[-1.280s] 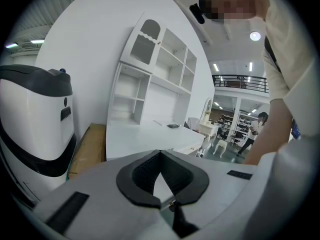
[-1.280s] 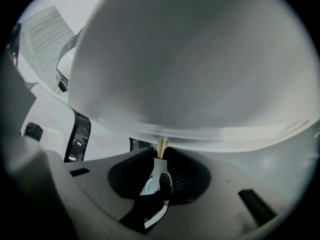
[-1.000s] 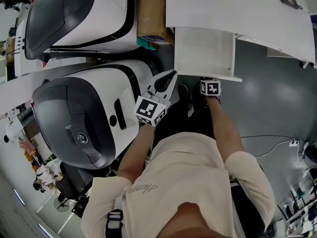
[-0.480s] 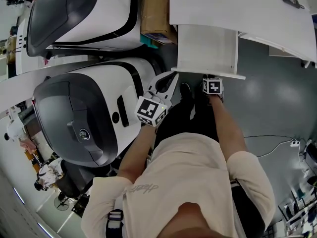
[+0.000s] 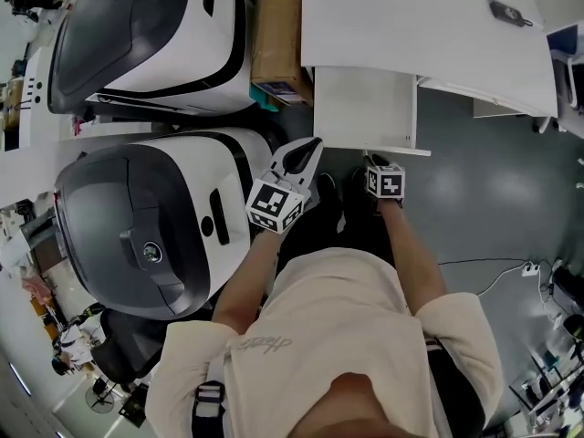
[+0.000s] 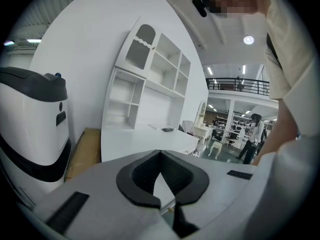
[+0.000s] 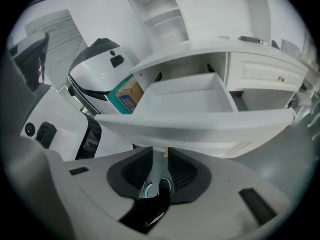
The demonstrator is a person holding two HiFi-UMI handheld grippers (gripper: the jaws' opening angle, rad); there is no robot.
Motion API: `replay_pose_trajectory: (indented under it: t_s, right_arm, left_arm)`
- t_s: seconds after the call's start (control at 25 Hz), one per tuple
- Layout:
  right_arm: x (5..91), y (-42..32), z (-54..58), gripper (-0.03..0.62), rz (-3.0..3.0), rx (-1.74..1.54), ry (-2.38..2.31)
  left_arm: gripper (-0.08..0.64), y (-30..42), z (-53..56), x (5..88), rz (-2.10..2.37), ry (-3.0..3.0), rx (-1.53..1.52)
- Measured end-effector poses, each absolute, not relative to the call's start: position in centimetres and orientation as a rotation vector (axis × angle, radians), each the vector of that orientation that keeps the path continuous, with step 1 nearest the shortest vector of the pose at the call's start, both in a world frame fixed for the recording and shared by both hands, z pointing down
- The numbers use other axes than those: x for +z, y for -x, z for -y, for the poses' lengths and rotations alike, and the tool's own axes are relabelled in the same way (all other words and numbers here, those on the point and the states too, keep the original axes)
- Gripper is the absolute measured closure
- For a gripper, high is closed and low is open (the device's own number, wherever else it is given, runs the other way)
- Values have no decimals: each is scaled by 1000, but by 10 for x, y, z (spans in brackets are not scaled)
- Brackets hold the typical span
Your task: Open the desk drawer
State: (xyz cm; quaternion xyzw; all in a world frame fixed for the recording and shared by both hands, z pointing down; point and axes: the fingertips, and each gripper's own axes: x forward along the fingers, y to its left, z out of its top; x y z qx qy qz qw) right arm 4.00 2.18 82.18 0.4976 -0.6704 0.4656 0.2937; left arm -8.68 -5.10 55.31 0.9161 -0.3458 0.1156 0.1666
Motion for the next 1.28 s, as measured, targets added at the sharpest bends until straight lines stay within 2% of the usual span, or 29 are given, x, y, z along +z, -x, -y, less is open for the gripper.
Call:
replay_pose_trajectory:
  t_s: [0.08,0.12,0.2,0.24,0.88,1.28]
  right_arm:
    - [799,-47,-15,509,1830,1205,-1346]
    - [786,-49,-14,557,1856,1188,-1357]
    - [758,-52,-13,566,1916,1155,-1379]
    - [743,-53,-12,597,1949,1132,-1390]
    - [503,-68,8,598,2461,689,-1486]
    - [389,-65,31,598,2645,436,-1508]
  left_arm:
    - [560,81,55,544,980,-2632,307]
    - [560,79,57,540,977,-2643,300]
    - [560,78,57,530,973,-2663,289]
    - [560,77,57,525,971,-2673,284]
    - [560,69,45,437,971,-2828,209]
    - [560,60,65,366,1070,-2936,115]
